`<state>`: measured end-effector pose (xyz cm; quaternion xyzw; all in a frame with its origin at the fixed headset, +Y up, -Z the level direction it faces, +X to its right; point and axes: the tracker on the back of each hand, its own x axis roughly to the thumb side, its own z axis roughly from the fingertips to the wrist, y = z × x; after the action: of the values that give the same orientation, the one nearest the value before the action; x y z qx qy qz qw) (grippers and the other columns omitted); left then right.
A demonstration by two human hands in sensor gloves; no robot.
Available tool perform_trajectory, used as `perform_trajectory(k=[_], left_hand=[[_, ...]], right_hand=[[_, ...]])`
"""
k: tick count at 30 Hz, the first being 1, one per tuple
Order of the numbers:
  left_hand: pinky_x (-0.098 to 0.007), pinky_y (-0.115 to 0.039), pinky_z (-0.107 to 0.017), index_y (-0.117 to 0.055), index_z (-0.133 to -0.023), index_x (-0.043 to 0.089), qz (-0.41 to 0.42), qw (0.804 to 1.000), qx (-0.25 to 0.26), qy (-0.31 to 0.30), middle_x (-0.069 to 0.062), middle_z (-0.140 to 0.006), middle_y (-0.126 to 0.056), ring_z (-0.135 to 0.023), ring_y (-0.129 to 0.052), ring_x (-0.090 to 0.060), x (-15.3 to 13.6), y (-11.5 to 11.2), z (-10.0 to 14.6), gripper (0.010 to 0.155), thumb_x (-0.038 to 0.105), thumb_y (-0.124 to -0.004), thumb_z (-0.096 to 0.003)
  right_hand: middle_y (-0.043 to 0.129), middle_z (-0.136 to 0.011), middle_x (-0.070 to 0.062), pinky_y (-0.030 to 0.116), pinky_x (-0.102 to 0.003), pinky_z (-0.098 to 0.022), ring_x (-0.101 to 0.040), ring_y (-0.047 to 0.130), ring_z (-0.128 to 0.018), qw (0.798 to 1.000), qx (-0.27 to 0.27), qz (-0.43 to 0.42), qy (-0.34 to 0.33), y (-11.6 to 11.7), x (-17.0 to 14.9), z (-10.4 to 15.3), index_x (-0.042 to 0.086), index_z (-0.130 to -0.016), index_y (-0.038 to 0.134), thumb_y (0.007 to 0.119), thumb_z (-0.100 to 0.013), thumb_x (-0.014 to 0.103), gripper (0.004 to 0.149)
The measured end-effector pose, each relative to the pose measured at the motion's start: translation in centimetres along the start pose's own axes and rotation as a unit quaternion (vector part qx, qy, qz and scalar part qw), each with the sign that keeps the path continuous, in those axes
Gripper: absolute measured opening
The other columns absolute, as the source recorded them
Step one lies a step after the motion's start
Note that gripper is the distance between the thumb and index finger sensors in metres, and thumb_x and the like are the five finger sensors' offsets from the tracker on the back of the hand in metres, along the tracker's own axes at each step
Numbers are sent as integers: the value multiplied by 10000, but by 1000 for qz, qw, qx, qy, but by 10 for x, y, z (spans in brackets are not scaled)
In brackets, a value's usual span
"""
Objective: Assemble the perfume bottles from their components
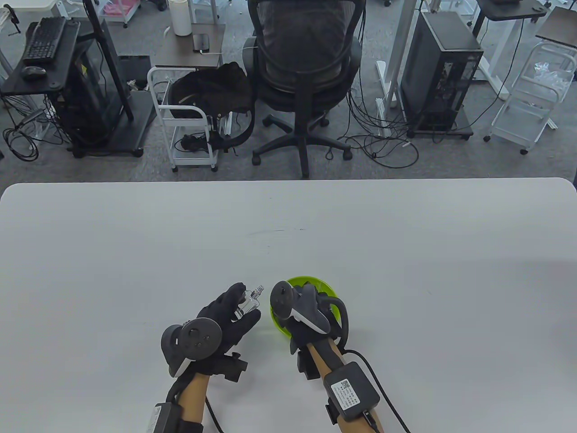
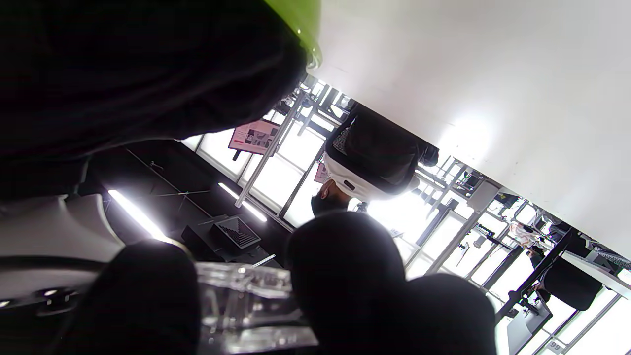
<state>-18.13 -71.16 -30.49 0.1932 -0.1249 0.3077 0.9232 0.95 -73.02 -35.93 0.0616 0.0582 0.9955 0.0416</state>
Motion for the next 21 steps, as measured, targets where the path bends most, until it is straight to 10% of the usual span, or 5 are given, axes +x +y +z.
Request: perform_trajectory(k=[21], left_hand=[[-289,-867,-495,-719,-982,146,-6,1000,-8,1,-75,-841,-933,-499,-1033,-111,2,-2,1,733,615,-808,-427]], right_hand=[[685,-1069,-195,578,-685,-675,-367,759,-836,998,43,41,19,4,10,0,161,-1136,584,806,-583,394,640]])
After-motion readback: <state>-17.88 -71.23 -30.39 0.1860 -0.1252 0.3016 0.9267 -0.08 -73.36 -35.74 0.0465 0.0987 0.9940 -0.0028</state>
